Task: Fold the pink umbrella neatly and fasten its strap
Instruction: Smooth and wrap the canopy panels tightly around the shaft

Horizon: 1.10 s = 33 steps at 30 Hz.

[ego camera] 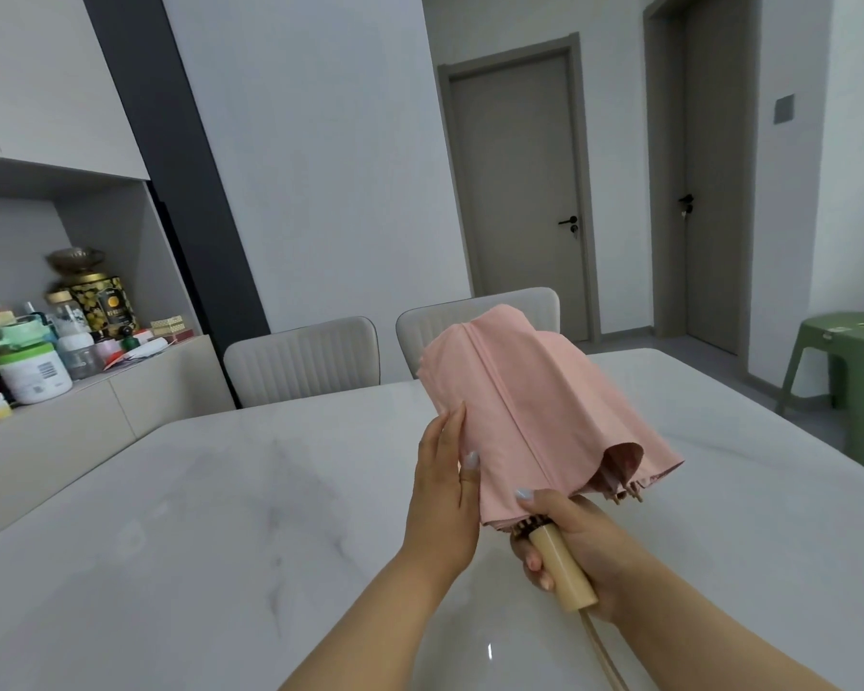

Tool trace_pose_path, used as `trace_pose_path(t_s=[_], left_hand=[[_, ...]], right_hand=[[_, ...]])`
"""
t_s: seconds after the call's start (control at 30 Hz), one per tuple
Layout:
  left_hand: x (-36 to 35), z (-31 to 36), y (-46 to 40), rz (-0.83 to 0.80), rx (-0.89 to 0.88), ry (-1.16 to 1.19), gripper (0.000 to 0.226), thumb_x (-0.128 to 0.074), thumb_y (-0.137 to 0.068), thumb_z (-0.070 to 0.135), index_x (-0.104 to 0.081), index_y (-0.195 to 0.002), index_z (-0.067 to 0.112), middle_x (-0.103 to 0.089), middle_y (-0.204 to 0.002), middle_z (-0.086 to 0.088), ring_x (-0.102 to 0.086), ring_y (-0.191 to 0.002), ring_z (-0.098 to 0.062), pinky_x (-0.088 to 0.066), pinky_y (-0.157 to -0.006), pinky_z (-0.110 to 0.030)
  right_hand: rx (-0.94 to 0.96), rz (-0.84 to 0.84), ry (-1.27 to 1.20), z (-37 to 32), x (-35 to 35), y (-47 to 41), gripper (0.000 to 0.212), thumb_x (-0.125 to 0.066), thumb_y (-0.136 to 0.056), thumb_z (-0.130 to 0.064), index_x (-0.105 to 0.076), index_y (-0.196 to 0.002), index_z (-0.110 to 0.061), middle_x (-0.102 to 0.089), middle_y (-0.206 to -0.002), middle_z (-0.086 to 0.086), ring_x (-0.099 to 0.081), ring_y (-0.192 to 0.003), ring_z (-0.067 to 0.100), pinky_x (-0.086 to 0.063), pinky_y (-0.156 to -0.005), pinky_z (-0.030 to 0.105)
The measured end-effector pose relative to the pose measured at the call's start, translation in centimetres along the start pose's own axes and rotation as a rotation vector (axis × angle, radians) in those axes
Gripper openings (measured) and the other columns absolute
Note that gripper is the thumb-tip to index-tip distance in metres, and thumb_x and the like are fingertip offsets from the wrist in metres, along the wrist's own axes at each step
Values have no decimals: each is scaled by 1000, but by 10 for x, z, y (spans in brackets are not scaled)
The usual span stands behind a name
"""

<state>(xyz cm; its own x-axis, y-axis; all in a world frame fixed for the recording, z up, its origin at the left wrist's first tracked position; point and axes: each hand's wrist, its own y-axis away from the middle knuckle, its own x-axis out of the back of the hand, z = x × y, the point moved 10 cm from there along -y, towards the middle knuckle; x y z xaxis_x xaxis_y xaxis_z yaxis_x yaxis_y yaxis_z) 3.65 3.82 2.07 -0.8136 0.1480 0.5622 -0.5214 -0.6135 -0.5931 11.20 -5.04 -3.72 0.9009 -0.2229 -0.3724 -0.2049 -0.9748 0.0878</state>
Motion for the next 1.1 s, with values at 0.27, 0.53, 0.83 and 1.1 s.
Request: trace_pose_path(t_s=[0.27, 0.53, 0.83, 1.1], left_hand=[[-10, -1, 9, -39, 25, -6, 46, -38, -104, 32, -19, -141, 52, -34, -123, 34, -46, -108, 14, -35, -86, 0], [-20, 22, 31, 85, -195, -234, 57, -27, -77, 15, -67, -118, 18, -53, -125, -2, -43, -110, -8, -46, -80, -22], [-14, 14, 13, -18, -25, -30, 44, -38, -80, -3, -73, -103, 12, -55, -115, 10, -51, -107, -5, -35, -89, -5], [68, 39, -65, 188, 191, 197, 33, -48, -89, 6, -61, -84, 36, -66, -102, 3, -62, -98, -16, -52, -92, -39]], right_hand=[[98, 93, 100, -14, 13, -3, 28, -61, -90, -26, -57, -78, -1, -50, -52, 14, -46, -38, 19, -41, -39, 25], [116, 149, 18, -19, 22, -3, 31, -61, -90, -25, -62, -88, 6, -51, -54, 14, -49, -42, 17, -44, -39, 25], [185, 302, 226, -30, 38, -3, 27, -65, -88, -24, -62, -84, 3, -55, -48, 11, -50, -39, 20, -45, -44, 28], [131, 338, 325, -30, 45, -7, 27, -65, -88, -28, -47, -84, -8, -57, -45, 9, -48, -34, 21, -44, -42, 26]])
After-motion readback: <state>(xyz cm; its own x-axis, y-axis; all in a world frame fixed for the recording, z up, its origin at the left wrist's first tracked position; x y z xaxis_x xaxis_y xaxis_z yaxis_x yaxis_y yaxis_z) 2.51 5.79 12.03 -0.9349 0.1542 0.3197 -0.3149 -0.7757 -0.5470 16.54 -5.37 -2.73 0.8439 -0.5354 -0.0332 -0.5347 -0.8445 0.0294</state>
